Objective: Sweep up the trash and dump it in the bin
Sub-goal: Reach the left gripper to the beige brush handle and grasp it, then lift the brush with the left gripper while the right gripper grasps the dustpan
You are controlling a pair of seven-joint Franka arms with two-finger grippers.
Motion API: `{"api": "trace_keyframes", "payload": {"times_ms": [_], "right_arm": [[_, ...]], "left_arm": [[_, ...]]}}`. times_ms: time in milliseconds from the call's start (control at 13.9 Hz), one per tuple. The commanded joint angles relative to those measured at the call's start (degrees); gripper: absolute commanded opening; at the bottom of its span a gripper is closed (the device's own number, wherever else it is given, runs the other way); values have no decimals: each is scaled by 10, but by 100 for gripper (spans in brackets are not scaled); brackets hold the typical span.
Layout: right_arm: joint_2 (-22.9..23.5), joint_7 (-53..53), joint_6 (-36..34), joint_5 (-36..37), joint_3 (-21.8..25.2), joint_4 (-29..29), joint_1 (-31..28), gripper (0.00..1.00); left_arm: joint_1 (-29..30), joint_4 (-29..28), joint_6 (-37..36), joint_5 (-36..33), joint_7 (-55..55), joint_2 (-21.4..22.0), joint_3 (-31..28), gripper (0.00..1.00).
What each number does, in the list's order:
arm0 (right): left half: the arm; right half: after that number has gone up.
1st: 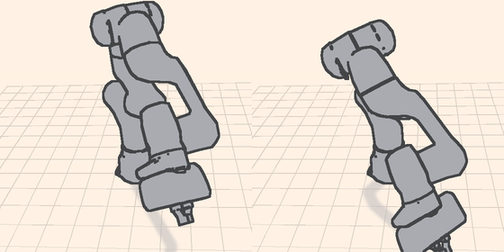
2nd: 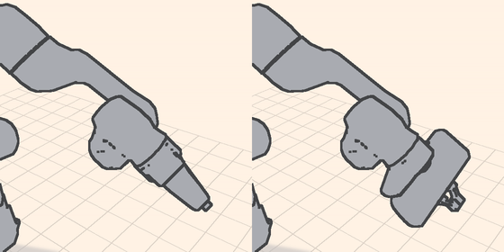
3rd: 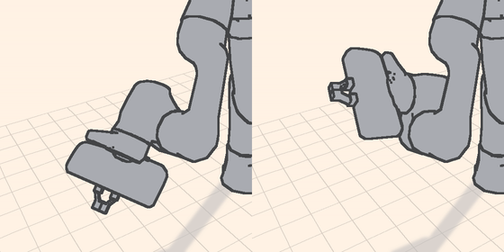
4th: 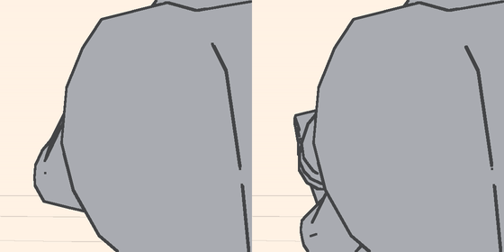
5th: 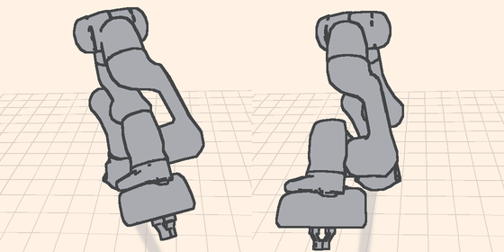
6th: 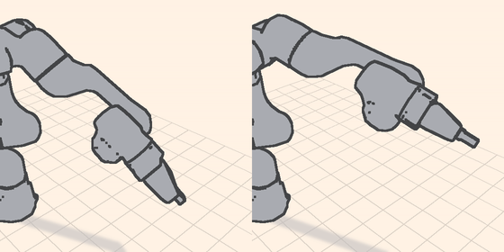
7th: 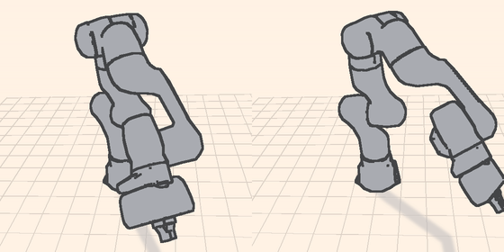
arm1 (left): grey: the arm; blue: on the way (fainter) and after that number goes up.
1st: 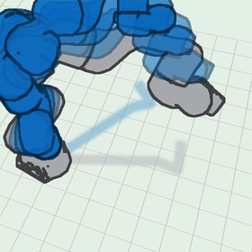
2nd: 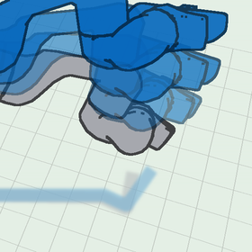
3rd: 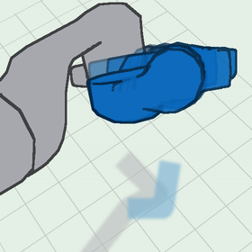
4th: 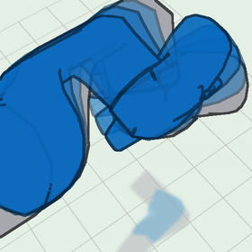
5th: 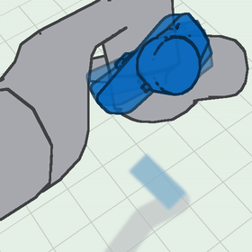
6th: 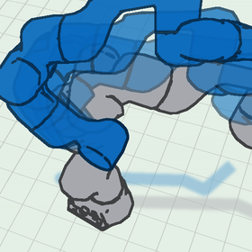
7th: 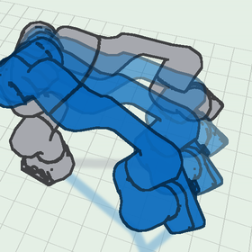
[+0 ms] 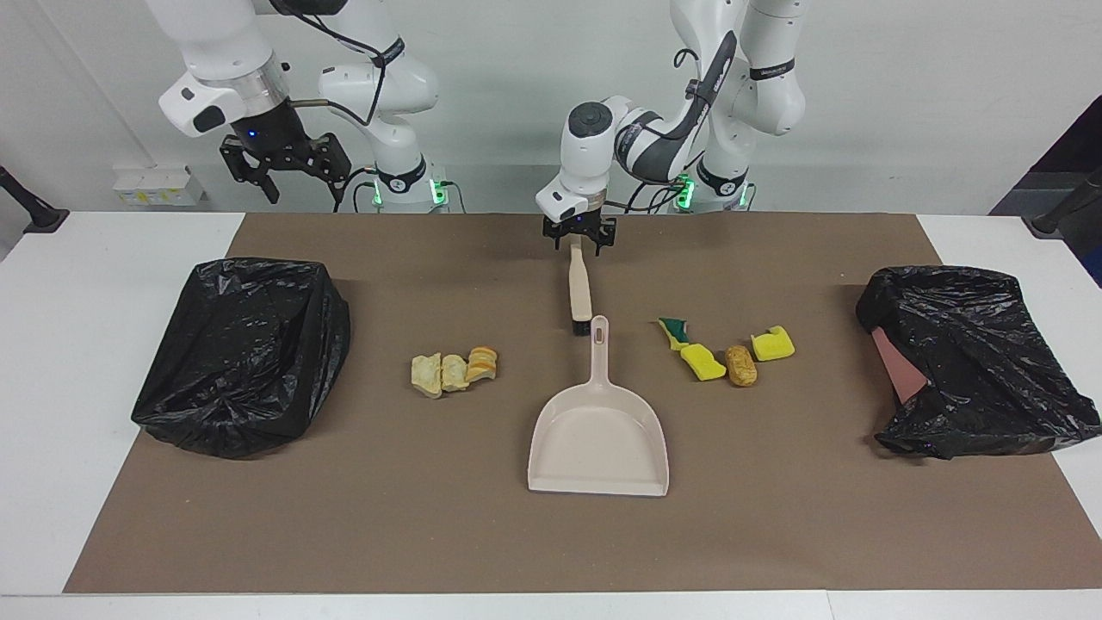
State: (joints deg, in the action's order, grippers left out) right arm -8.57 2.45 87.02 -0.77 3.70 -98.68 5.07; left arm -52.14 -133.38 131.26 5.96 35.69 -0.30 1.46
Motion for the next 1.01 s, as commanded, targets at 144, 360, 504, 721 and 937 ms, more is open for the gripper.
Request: {"api": "trace_keyframes", "payload": {"times_ms": [144,360,504,721,937], "right_arm": [[-17,-14,20,-8,-1,-34,-2,100],[-17,-3,57,-9,-7,-59,2,100],[-7,27,83,-9,-7,-62,19,100],[25,66,124,-9,-8,-62,48,100],[76,144,186,-27,-8,-51,104,100]], "left_arm": [[-4,3,-10,19,6,21,-14,0],[19,5,-66,19,36,37,-17,0],[52,5,-92,19,36,55,-18,0],[122,6,-116,18,26,80,-19,0],[209,26,-151,14,-9,85,-20,0]]}}
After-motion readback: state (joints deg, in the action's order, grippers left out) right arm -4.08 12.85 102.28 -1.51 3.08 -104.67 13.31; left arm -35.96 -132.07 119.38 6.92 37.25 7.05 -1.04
